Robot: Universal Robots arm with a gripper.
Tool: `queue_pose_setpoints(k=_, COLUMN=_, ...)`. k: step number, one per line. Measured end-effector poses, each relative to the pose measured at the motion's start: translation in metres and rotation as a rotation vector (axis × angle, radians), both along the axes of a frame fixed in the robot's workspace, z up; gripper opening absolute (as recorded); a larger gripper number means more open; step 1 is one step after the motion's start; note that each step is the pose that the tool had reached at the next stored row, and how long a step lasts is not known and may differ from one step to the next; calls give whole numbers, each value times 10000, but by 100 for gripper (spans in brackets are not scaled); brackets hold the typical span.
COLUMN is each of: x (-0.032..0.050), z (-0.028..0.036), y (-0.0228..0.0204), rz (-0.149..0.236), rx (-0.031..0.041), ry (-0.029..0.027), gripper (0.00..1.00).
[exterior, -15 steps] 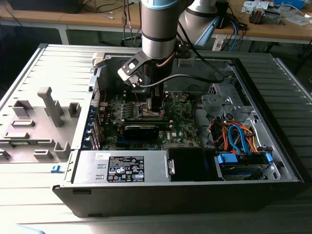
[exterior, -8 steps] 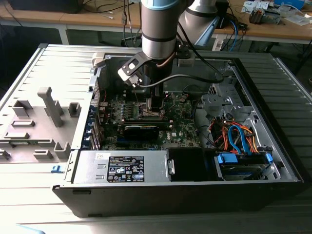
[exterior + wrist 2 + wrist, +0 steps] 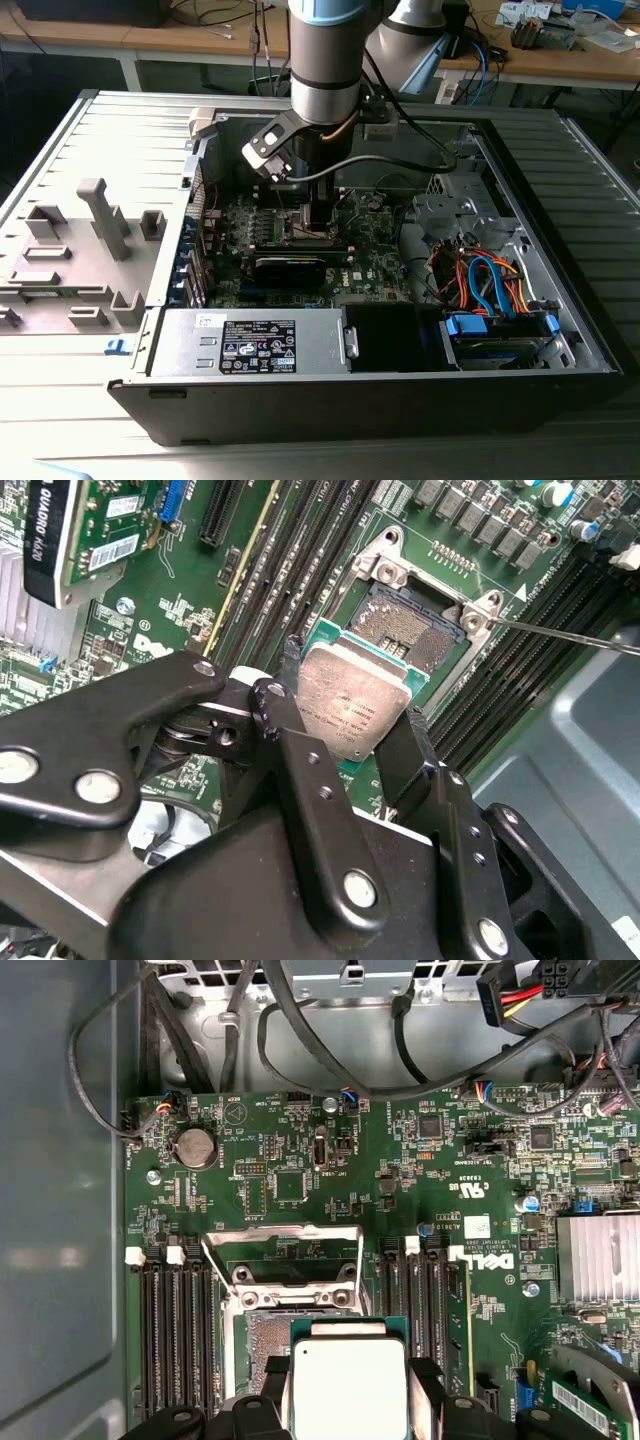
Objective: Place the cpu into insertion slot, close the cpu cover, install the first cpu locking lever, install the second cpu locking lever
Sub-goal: 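Place the cpu into insertion slot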
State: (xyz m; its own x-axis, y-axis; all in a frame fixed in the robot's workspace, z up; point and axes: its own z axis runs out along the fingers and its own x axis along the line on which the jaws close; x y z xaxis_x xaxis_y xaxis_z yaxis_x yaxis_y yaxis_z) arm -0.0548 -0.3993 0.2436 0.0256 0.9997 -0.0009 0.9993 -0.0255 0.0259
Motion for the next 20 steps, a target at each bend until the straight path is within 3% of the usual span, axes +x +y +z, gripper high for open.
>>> queue_pose_setpoints(k=4, x=0, z=-63, y=27, rz=1, rx=-94, ry=0, gripper=55)
queue_pose_setpoints(k=6, x=-1, z=-82, y=74, rz=1, rx=-155, ry=0, gripper=55)
queue_pose_setpoints(k=9, x=1, z=-101, y=180, rz=1, rx=-228, ry=0, gripper=55)
queue_pose_setpoints(k=10, x=1, z=-120, y=215, rz=0, rx=-324, ry=-1, gripper=55)
queue_pose_setpoints(k=11, x=1, z=-137, y=228, rz=4, rx=-355, ry=-1, gripper=55)
queue_pose_setpoints(k=20, x=-61, z=-306, y=243, rz=271, rx=-357, ry=-6, gripper=55)
